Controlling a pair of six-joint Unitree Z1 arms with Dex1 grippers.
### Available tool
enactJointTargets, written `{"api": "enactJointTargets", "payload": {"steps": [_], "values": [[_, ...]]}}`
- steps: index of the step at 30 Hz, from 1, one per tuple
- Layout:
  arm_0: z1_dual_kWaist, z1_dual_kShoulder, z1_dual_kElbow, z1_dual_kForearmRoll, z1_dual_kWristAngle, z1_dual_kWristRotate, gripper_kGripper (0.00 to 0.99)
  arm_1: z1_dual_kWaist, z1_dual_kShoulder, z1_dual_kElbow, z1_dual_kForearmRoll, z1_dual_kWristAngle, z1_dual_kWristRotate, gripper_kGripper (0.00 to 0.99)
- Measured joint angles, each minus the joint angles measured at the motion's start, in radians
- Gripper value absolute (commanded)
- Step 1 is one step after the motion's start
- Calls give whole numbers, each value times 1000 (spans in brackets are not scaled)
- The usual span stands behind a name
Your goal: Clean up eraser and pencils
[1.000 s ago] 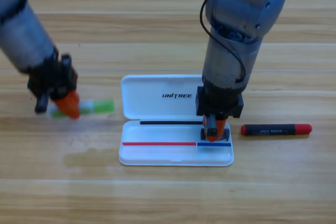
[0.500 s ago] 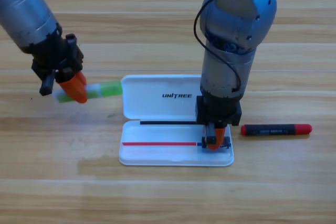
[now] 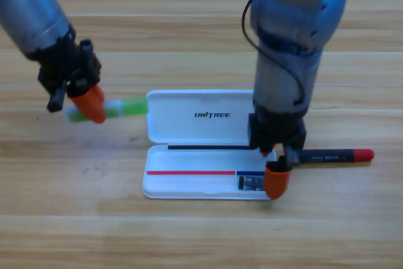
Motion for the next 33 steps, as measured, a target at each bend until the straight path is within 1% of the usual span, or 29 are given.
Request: {"api": "enactJointTargets", "payload": {"steps": [2,7,10,12,16,19,21,25,32,33], "values": [[-12,5,-40,25,-3,-3,0,0,-41,19,13,0,-13,819],[-56,38,-147,94,-14,-27,0,-5,-193,131,34,-9,-85,819],[-93,66,-183,108,-29,-44,0,-21,-235,163,37,-20,-118,819],[-118,92,-200,116,-44,-50,0,-43,-238,178,37,-33,-144,819],[-157,148,-206,126,-70,-58,0,-102,-222,182,18,-62,-172,819],[-178,182,-209,126,-84,-67,0,-150,-174,182,-49,-69,-203,819],[-188,200,-219,126,-91,-68,0,-174,-136,183,-74,-70,-212,819],[-201,225,-232,126,-101,-68,0,-209,-78,182,-115,-72,-240,819],[-207,267,-250,126,-102,-72,0,-247,-11,182,-137,-73,-261,807],[-208,272,-252,126,-102,-74,0,-250,-3,182,-140,-73,-263,761]]}}
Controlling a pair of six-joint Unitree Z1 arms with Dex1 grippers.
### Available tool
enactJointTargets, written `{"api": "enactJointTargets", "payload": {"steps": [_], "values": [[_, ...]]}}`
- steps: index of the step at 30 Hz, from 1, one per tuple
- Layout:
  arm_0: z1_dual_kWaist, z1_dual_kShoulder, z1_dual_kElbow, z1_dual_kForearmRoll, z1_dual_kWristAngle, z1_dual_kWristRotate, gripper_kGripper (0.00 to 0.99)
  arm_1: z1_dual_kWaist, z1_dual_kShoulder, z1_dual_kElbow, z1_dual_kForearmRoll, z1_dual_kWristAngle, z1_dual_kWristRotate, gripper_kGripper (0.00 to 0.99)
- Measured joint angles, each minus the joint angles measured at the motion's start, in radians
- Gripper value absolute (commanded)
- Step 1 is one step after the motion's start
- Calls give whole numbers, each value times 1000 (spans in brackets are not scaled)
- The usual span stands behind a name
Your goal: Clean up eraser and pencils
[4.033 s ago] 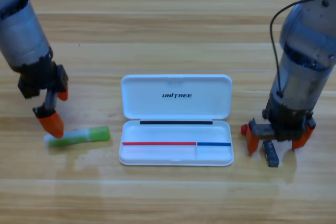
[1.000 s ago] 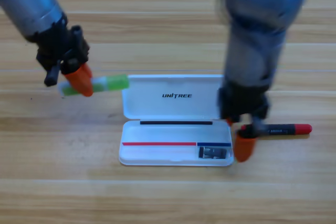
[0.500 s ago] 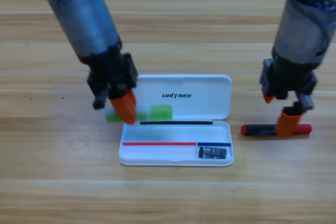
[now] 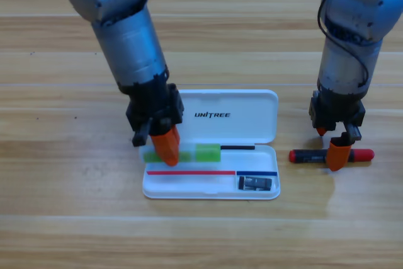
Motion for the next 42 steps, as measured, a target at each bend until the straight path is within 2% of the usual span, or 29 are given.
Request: {"api": "enactJointTargets", "payload": {"steps": [11,12,33,34,36,37,38,42], "values": [[-27,41,-35,-2,0,-18,0,-9,11,-2,-4,9,-34,40],[-30,42,-36,-2,0,-20,0,-9,12,-2,-4,10,-37,0],[-49,50,-34,-7,4,-73,0,-9,12,-2,-4,11,-43,0],[-49,51,-34,-7,5,-76,98,-9,12,-2,-4,11,-43,0],[-49,52,-33,-7,8,-87,723,-9,10,0,-4,11,-40,0],[-49,53,-33,-7,9,-92,937,-9,7,3,-4,11,-37,0],[-49,54,-31,-7,10,-96,988,-9,2,12,-4,11,-31,0],[-49,54,-22,-7,16,-102,990,-9,-73,38,25,21,-13,0]]}}
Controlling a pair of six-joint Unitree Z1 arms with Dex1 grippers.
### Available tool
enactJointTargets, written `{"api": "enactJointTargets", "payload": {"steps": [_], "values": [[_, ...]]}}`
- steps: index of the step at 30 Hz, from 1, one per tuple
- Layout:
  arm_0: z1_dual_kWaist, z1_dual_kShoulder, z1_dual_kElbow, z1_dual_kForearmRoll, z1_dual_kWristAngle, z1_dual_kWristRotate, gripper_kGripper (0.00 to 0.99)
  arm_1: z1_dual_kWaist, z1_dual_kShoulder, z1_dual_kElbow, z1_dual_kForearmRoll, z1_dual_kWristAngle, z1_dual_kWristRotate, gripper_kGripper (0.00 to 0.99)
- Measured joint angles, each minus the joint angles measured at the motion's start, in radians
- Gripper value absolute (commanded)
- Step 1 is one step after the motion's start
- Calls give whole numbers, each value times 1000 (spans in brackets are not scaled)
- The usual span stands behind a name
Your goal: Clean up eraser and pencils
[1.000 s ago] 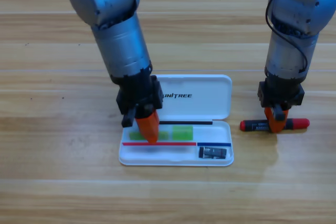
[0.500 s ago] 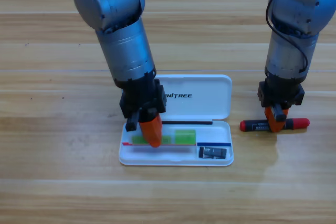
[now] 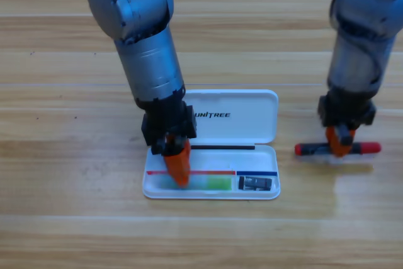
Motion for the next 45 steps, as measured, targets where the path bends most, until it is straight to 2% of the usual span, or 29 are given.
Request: {"api": "enactJointTargets", "payload": {"steps": [8,15,19,22,27,31,36,45], "values": [[0,0,4,0,13,-7,990,18,-171,0,67,28,38,0],[0,-6,4,13,22,-7,990,95,-174,-56,74,46,98,0],[0,-80,6,53,45,-5,990,149,-119,-165,78,46,133,0],[14,-190,25,66,48,16,990,186,-39,-255,98,46,158,0],[105,-356,88,67,39,113,990,240,121,-457,157,46,187,0],[202,-393,122,68,7,187,990,275,224,-573,189,38,203,0],[260,-392,169,66,4,208,990,289,293,-609,192,19,206,0],[267,-391,182,58,-12,208,990,292,306,-611,192,-5,206,0]]}}
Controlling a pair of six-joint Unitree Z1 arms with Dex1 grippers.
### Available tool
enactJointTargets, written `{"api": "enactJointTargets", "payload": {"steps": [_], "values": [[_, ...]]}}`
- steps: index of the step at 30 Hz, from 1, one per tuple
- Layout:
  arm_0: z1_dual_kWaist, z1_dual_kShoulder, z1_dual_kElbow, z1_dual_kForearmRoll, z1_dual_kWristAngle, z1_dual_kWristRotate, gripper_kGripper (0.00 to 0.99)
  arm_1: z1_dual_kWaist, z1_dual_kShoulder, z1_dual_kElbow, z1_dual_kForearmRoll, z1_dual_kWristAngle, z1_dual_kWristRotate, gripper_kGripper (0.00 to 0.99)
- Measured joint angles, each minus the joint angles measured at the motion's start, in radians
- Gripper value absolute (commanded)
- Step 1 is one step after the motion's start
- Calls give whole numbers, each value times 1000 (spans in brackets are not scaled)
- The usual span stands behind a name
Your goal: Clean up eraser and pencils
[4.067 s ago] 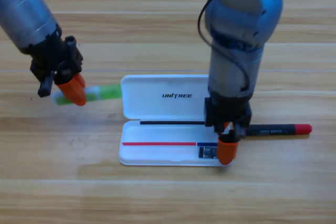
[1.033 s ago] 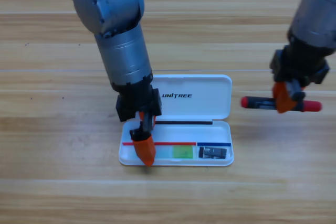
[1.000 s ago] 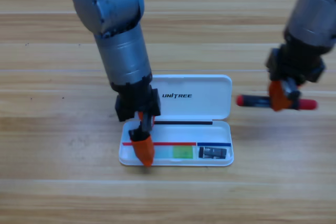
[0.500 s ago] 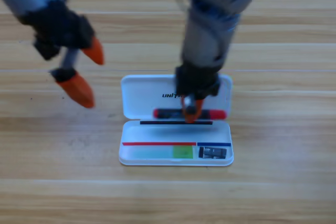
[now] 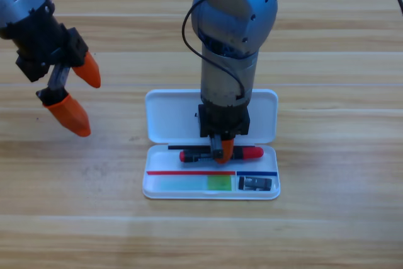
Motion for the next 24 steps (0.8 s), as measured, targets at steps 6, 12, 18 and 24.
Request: {"api": "enactJointTargets", "payload": {"steps": [6,12,18,24], "values": [[0,3,1,-2,0,0,990,0,-1,0,2,0,4,887],[0,15,6,-2,0,0,990,1,-82,84,2,113,19,920],[1,16,-3,-8,-4,0,990,8,-379,244,-11,338,26,930],[14,41,-135,-54,-45,-1,911,8,-720,565,-287,403,160,942]]}}
